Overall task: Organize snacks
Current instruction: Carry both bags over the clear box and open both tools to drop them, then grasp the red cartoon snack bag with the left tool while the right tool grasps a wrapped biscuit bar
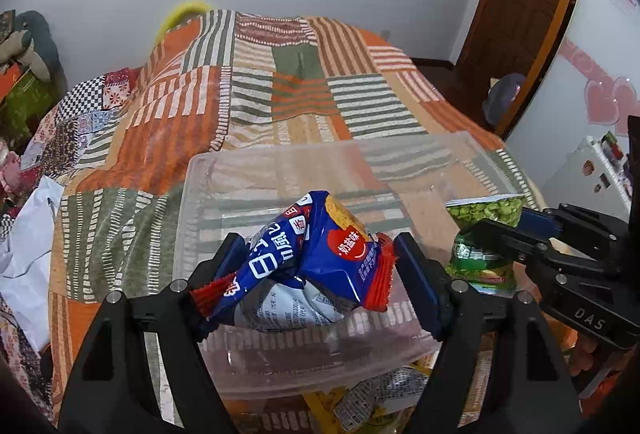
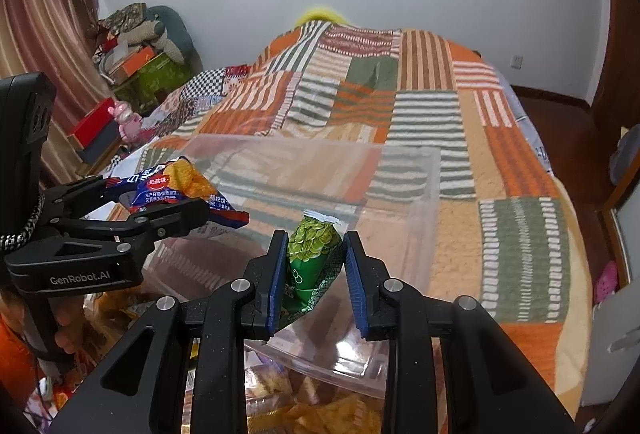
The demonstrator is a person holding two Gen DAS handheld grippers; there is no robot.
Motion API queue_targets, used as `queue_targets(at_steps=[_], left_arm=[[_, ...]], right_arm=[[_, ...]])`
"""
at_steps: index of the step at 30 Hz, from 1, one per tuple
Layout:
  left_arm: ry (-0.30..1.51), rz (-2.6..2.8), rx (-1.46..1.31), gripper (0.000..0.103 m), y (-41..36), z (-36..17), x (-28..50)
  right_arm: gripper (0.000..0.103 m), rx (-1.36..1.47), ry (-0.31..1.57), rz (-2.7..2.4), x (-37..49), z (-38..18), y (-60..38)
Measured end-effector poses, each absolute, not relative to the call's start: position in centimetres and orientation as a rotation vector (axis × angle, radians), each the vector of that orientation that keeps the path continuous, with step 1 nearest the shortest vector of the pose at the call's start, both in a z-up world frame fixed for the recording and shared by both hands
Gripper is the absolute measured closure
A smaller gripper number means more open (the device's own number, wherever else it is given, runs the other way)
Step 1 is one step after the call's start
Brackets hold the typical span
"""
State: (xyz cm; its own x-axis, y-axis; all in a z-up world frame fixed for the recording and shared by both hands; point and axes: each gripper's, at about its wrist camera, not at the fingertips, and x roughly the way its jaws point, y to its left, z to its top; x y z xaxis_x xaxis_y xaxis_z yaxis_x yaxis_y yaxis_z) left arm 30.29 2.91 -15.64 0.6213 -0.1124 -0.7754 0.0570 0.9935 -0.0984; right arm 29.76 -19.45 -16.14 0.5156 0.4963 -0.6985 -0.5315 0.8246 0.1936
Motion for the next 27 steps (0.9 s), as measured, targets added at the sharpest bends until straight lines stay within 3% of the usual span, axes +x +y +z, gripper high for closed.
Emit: queue_targets(at_steps=[14,17,24,27], left_arm=[[0.892,-0.091,-0.09,0.019,3.2,-14.1,28.8],[0.855,-0.08,-0.074,0.01,3.0,-12.5,28.0],[0.789,-0.077,-0.066,0.01,3.2,-9.1,24.7],[0.764,-0.067,-0.041,0.01,3.4,-8.0,22.7]], right_arm=[[0.063,-0.026,0.794,0.617,27.9,-14.1,-20.9],[0.057,-0.032,0.762,0.612,26.8,-13.1,-21.3],[0.052,-0.053,0.692,0.611,23.7,-10.8,-21.9],[0.043,-0.057,0.66,0.614,22.0,-10.1,-22.4]])
